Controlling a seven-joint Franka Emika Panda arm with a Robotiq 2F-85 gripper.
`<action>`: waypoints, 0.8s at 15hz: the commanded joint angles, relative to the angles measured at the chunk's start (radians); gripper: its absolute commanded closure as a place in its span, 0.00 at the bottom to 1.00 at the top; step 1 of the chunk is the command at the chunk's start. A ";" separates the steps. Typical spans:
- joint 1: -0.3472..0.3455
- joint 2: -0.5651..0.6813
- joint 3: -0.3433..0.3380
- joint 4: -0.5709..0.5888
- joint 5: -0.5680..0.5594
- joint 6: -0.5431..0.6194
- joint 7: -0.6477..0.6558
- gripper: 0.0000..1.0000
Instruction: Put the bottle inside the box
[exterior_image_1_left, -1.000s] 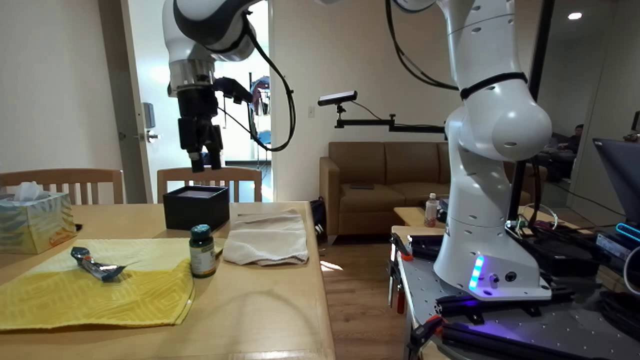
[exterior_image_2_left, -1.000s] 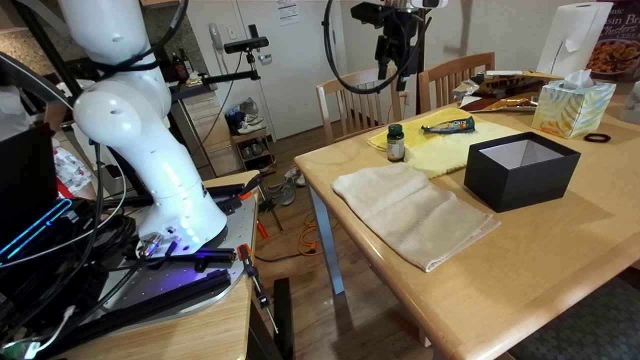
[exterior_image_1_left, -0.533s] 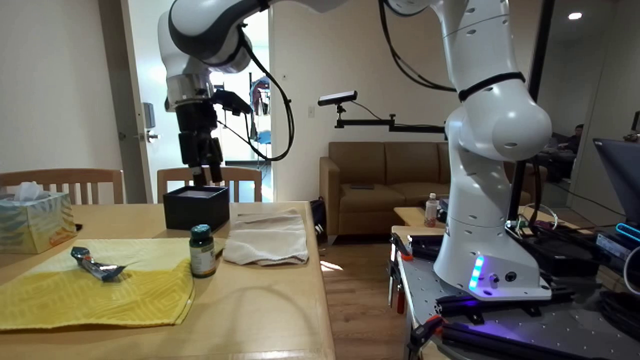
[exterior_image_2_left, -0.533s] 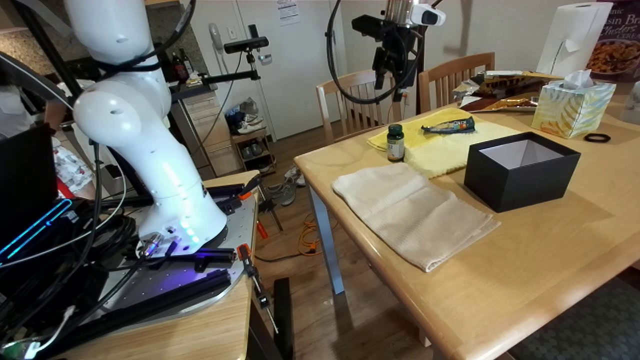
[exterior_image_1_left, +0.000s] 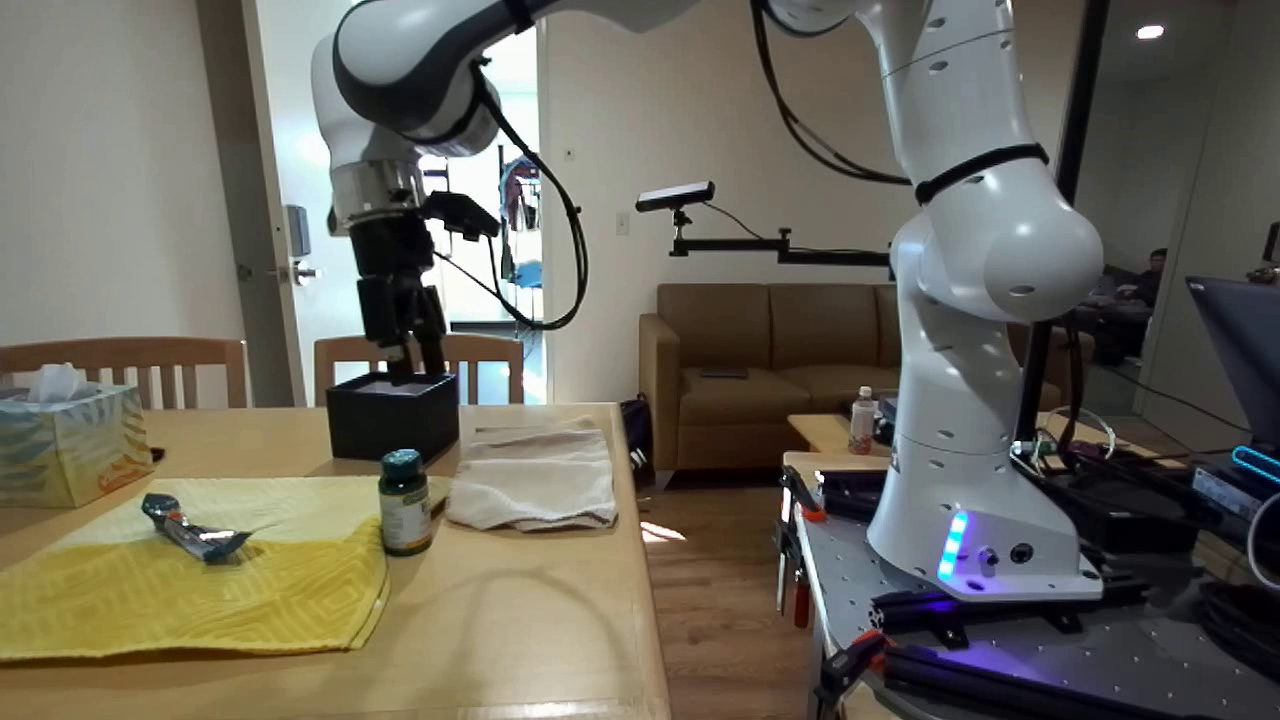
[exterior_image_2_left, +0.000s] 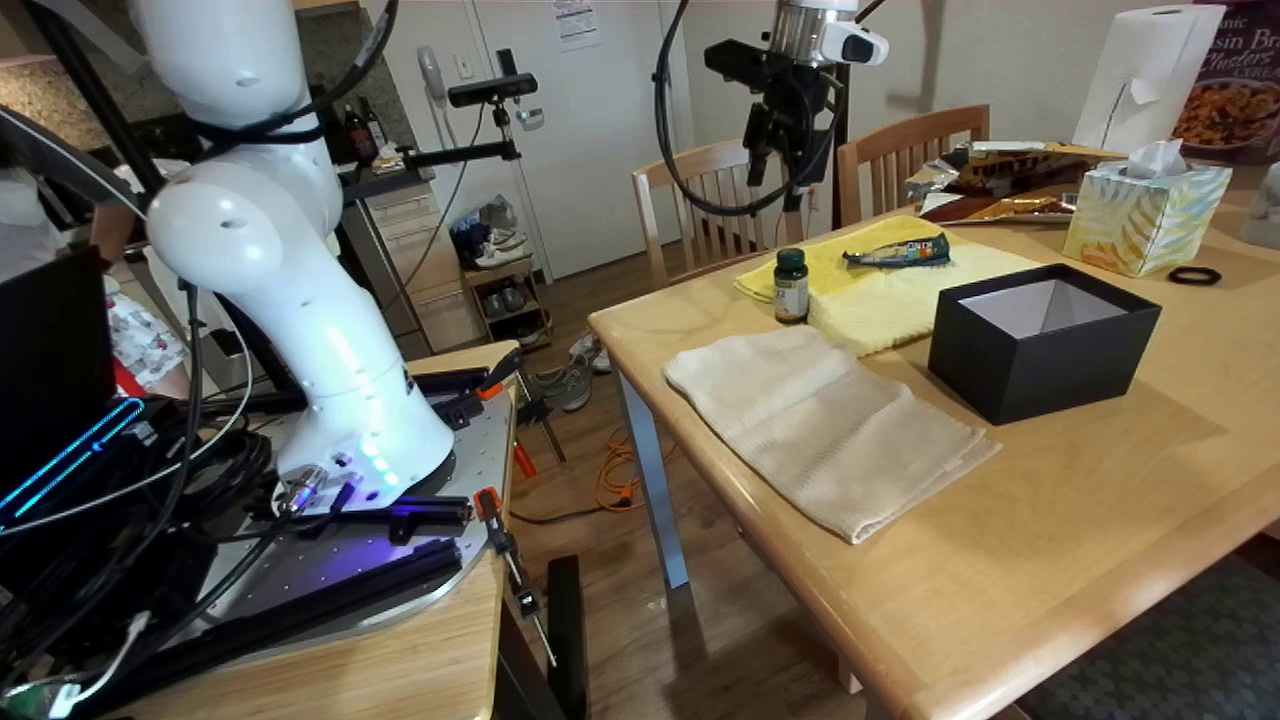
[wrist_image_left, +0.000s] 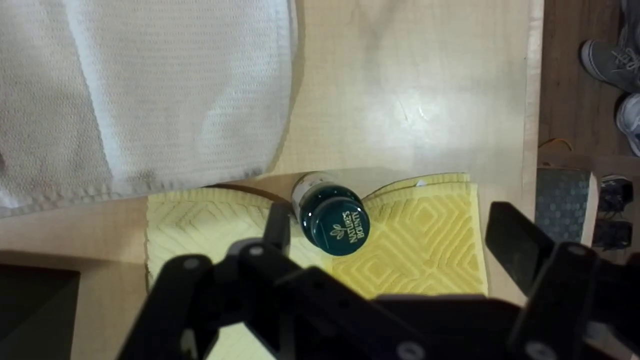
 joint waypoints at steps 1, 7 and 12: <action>-0.018 0.089 0.018 0.077 -0.010 -0.064 -0.044 0.00; 0.004 0.229 0.004 0.180 -0.093 -0.060 0.011 0.00; 0.001 0.260 0.012 0.205 -0.122 0.012 -0.008 0.00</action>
